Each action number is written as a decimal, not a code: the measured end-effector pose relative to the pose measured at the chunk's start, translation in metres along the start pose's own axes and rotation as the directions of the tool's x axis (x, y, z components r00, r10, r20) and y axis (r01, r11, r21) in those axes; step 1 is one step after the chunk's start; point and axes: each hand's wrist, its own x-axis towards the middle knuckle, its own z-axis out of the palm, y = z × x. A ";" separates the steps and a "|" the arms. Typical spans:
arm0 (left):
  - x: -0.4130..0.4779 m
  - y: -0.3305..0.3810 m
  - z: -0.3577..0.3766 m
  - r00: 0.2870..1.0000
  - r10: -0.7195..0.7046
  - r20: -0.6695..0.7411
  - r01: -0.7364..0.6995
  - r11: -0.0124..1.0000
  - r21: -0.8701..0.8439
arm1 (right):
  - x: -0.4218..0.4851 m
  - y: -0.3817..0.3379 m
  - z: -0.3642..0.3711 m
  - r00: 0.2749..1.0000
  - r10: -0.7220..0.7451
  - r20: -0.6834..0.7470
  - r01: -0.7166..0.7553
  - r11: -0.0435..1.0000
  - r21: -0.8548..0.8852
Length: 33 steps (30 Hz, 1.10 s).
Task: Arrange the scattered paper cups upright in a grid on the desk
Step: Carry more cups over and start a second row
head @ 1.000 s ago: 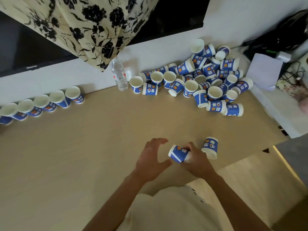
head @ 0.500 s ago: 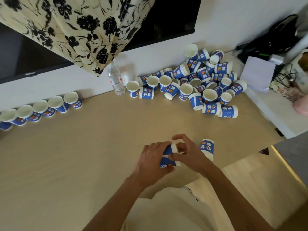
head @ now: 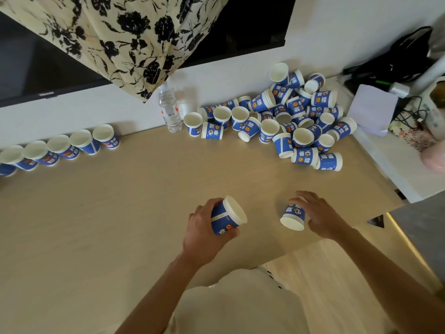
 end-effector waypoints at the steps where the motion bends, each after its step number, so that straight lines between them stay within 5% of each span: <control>1: -0.001 -0.002 -0.001 1.000 -0.012 -0.010 0.012 1.000 -0.009 | -0.002 0.005 0.001 0.999 -0.033 0.026 0.034 0.999 -0.037; 15: -0.019 -0.030 -0.026 0.970 -0.179 -0.162 0.157 0.977 -0.143 | 0.037 -0.037 0.020 0.961 -0.277 -0.029 0.274 0.959 -0.076; 22: -0.032 -0.068 -0.082 0.894 -0.288 -0.343 0.222 0.950 -0.218 | 0.080 -0.145 0.020 0.966 -0.146 -0.214 0.220 0.898 0.381; 26: -0.046 -0.099 -0.129 0.807 -0.371 -0.459 0.287 0.926 -0.245 | 0.111 -0.229 0.020 0.980 -0.122 -0.160 0.198 0.725 0.660; 33: -0.071 -0.155 -0.208 0.617 -0.498 -0.609 0.373 0.867 -0.332 | 0.174 -0.386 0.019 0.976 -0.215 -0.025 0.155 0.617 0.772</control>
